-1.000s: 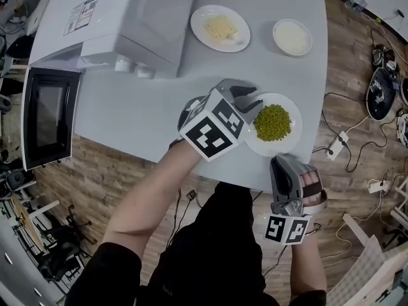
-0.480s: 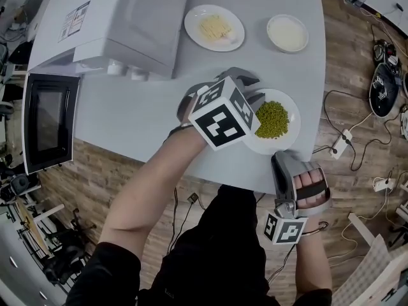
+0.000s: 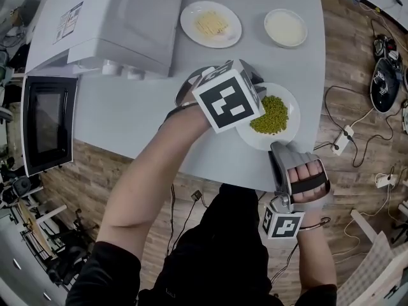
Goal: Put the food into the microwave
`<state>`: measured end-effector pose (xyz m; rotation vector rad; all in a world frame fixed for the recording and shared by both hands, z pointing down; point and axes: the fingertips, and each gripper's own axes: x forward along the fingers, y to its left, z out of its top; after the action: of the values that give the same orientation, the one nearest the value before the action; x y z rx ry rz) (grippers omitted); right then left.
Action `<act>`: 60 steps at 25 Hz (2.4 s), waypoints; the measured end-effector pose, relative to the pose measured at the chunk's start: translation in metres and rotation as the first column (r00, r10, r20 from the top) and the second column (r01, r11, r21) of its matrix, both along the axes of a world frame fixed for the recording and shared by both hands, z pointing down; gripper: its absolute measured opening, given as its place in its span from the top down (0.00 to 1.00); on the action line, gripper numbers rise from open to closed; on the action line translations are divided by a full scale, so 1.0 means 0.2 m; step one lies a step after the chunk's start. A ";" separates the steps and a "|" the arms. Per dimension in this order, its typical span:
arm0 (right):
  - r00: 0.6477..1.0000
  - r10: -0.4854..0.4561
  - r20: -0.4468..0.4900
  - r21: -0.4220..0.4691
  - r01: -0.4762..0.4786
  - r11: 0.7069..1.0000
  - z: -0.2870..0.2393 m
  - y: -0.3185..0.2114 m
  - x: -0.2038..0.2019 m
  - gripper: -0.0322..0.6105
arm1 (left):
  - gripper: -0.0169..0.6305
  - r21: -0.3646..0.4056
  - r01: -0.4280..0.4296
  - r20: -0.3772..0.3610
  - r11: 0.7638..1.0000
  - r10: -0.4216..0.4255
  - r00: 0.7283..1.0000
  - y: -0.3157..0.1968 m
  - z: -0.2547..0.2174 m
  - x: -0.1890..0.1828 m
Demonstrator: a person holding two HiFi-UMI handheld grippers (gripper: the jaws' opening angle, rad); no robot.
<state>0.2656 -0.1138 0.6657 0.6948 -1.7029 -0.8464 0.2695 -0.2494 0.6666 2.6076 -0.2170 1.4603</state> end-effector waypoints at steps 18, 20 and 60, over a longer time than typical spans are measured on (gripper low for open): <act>1.000 0.017 -0.003 0.091 -0.017 0.996 -0.02 -0.09 -0.06 0.82 | 0.87 -0.008 0.023 -0.057 1.000 -0.024 0.998 0.02 0.01 0.03; 1.000 0.016 0.003 0.108 -0.016 0.994 -0.02 -0.08 -0.06 0.82 | 0.87 0.005 0.036 -0.066 0.999 -0.036 0.997 0.01 0.01 0.03; 0.996 -0.074 -0.053 0.265 0.085 0.961 -1.06 0.22 0.06 0.91 | 0.87 0.411 0.449 -0.302 0.793 -0.347 0.888 0.87 -1.31 -0.64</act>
<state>0.2777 -0.0701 0.4547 0.7863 -1.6032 -1.1541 0.1416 -0.0751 0.4047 2.7912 -1.1596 1.0663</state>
